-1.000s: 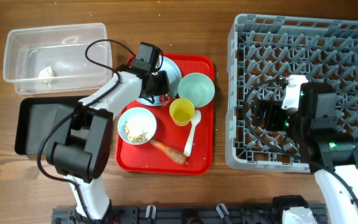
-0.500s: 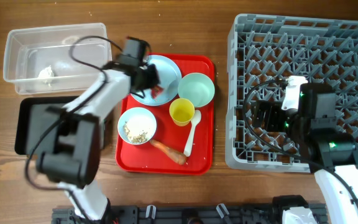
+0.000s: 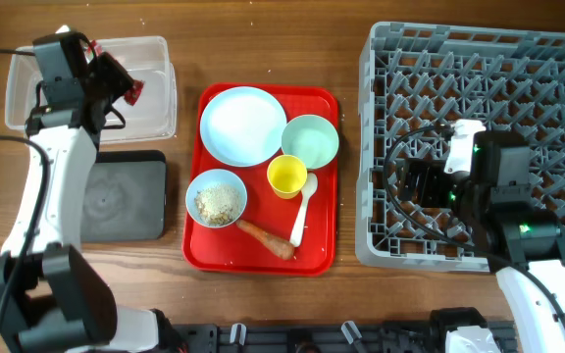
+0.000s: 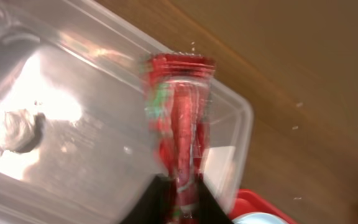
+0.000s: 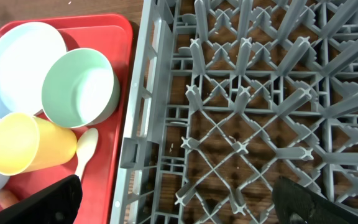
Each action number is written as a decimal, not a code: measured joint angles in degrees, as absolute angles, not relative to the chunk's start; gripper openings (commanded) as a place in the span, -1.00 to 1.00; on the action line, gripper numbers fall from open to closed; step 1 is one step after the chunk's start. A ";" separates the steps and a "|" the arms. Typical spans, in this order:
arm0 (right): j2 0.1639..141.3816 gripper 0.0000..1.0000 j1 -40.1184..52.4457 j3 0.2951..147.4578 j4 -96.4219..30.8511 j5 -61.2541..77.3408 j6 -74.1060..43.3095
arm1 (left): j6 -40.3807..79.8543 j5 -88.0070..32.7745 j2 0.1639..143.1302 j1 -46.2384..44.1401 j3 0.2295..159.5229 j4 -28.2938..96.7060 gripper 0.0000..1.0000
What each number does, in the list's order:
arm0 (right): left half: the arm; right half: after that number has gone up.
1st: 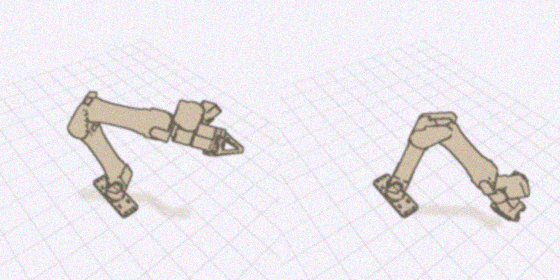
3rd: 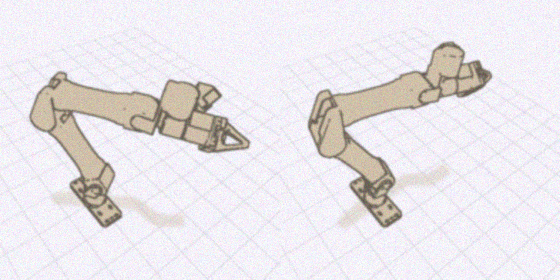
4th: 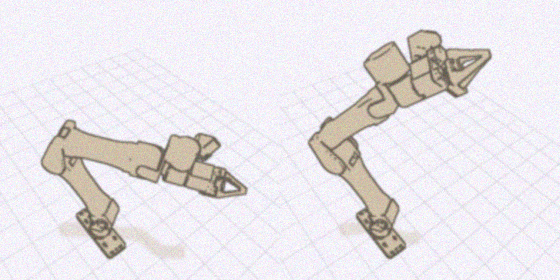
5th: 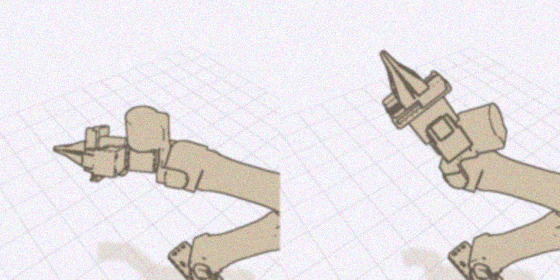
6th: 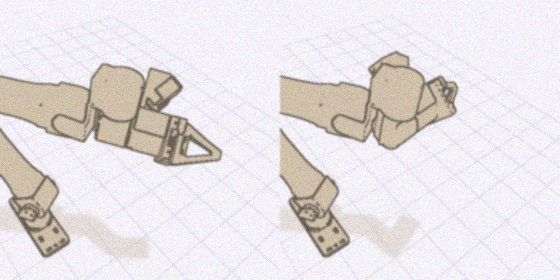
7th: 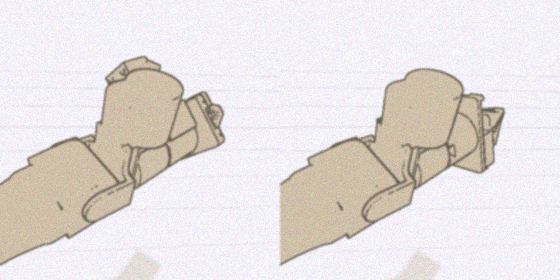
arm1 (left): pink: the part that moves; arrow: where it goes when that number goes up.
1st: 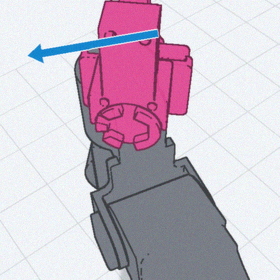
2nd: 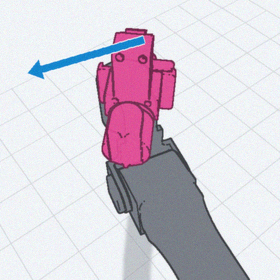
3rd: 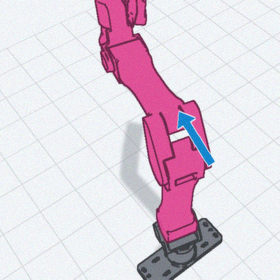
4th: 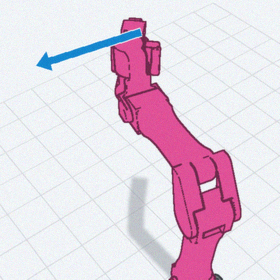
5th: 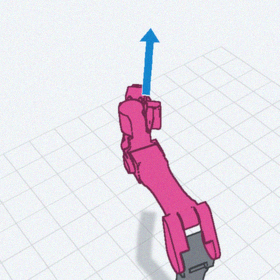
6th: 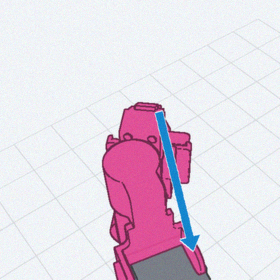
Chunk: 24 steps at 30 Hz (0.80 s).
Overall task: Sort waste into correct bins and load items into the dishwasher rack
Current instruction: 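Carry the red wrapper left and drop it into the clear bin, then grasp the yellow cup with the left gripper and lift it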
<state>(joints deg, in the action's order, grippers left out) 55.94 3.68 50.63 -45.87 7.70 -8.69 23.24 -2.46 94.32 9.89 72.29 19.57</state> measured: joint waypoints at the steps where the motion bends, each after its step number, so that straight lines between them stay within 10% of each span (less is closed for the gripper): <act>1: 55.94 1.00 3.68 50.63 -45.89 7.70 -8.69 | 21.71 -2.17 95.39 9.87 72.29 19.07 -0.11; 5: 55.94 0.99 3.68 50.63 -45.89 7.70 -8.69 | 14.90 -0.32 97.36 9.82 72.27 17.26 0.22; 13: 55.94 0.99 3.68 50.63 -45.80 7.70 -8.69 | 12.03 -0.51 95.33 7.46 72.36 24.45 0.23; 24: 55.94 1.00 3.68 50.63 -45.82 7.70 -8.69 | 11.22 -4.60 93.43 -19.00 72.71 48.93 0.10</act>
<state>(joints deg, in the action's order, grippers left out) 55.94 3.68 50.63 -45.82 7.70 -8.69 11.22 -4.60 93.43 -19.00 72.71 48.93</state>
